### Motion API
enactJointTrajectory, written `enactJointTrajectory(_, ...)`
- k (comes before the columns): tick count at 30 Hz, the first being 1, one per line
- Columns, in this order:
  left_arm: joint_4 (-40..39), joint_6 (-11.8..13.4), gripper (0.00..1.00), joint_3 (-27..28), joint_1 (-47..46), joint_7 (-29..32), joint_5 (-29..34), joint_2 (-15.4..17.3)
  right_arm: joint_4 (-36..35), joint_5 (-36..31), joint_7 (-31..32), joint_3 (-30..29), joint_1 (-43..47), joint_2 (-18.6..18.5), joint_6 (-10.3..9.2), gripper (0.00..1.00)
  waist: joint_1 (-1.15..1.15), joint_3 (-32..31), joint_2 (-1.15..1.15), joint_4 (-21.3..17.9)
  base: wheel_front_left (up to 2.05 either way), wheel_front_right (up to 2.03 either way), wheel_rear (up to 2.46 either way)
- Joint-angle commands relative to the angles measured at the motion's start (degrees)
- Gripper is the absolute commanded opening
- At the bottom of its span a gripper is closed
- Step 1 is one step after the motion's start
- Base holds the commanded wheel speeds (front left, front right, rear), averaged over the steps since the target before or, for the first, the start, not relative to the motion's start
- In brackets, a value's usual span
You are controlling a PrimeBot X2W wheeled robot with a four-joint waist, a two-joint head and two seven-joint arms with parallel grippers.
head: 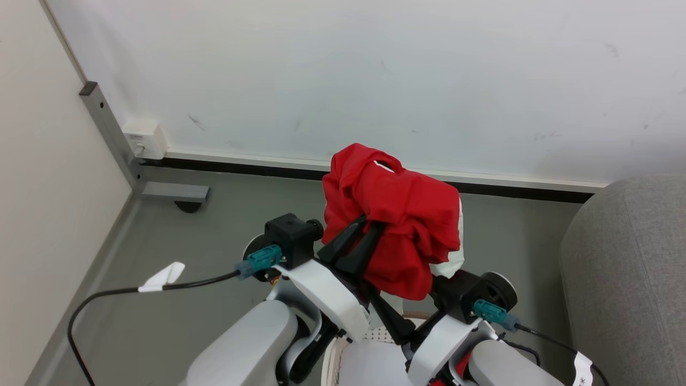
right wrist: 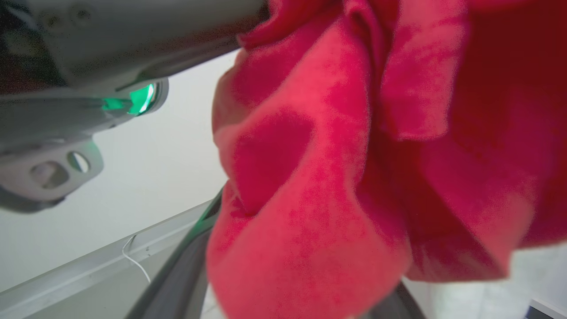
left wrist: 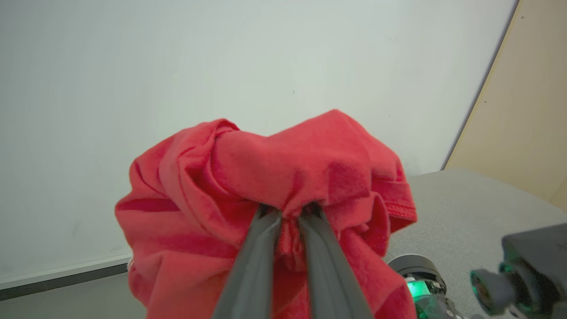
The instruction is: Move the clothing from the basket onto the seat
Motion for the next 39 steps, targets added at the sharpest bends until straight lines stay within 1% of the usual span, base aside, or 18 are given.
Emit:
enactJointTrajectory(1,0.20,-0.31,0.00,-0.19,-0.35,0.20,-0.75,0.01,0.87,0.44,0.04,-0.90,-1.54,0.10,-0.12,1.00,0.00,0.20,0.00,0.19,0.00,0.00,0.00)
enactJointTrajectory(7,0.49,-0.74,0.00,-1.31,-0.56,0.67,-0.67,-0.57,1.93,1.28,0.04,-2.10,-4.03,0.10,-0.12,1.00,0.00,0.45,0.00,0.99,0.00,0.00,0.00)
enactJointTrajectory(8,0.55,-0.79,0.00,-1.45,-0.56,0.69,-0.69,-0.67,2.15,1.44,0.03,-2.31,-4.29,0.09,-0.12,0.89,0.00,0.46,0.00,1.15,0.00,0.00,0.00)
enactJointTrajectory(9,0.64,-0.81,0.00,-1.52,-0.55,0.69,-0.73,-0.73,2.33,1.55,0.03,-2.51,-4.47,0.10,-0.12,0.60,0.00,0.46,0.00,1.29,0.00,0.00,0.00)
enactJointTrajectory(10,0.73,-0.85,0.00,-1.56,-0.56,0.70,-0.80,-0.73,2.50,1.57,0.03,-2.71,-4.47,0.10,-0.12,0.33,0.00,0.45,0.00,1.42,0.00,0.00,0.00)
enactJointTrajectory(11,0.81,-0.87,0.00,-1.58,-0.56,0.69,-0.86,-0.72,2.80,1.48,0.03,-2.94,-4.34,0.08,-0.12,0.00,0.00,0.43,0.00,1.53,0.00,0.00,0.00)
enactJointTrajectory(17,1.24,-0.54,0.00,-1.31,-0.31,0.37,-1.13,-0.23,2.79,1.47,0.04,-3.03,-3.21,0.07,-0.12,0.00,0.00,0.38,0.00,1.51,0.00,0.00,0.00)
enactJointTrajectory(23,1.75,0.05,0.00,-0.96,0.29,-0.01,-1.52,0.12,1.85,1.09,0.04,-4.10,-2.24,0.04,-0.12,0.00,0.00,0.32,0.00,0.37,0.00,0.00,0.00)
enactJointTrajectory(24,1.78,0.15,0.29,-0.88,0.31,-0.12,-1.57,0.12,1.61,0.97,0.03,-4.63,-1.87,0.04,-0.12,0.00,0.00,0.32,0.00,0.16,0.00,0.00,0.00)
enactJointTrajectory(25,1.82,0.30,0.64,-0.86,0.36,-0.25,-1.56,0.11,1.29,0.93,0.03,-5.20,-1.50,0.04,-0.12,0.00,0.00,0.30,0.00,-0.05,0.00,0.00,0.00)
enactJointTrajectory(26,1.80,0.43,1.00,-0.85,0.48,-0.32,-1.60,0.02,0.85,0.76,0.03,-5.72,-1.15,-0.02,-0.12,0.00,0.00,0.29,0.00,-0.30,0.00,0.00,0.00)
enactJointTrajectory(29,1.71,0.64,1.00,-1.06,0.99,-0.36,-1.58,-0.28,-0.51,-0.18,0.03,-7.48,-0.10,-0.59,-0.12,0.00,0.00,0.28,0.00,-1.13,0.00,0.00,0.00)
enactJointTrajectory(33,0.92,0.06,1.00,-1.20,1.78,-0.72,-1.95,-0.31,-2.03,-1.86,0.03,-9.16,1.19,-2.05,-0.12,0.00,0.00,0.65,0.00,-2.67,0.00,0.00,0.00)
enactJointTrajectory(39,-1.18,-0.82,1.00,-1.30,3.14,-2.06,-0.92,0.81,-5.95,-4.72,0.01,-13.43,2.71,-4.35,-0.12,0.00,0.00,2.37,0.00,-6.27,0.00,0.00,0.00)
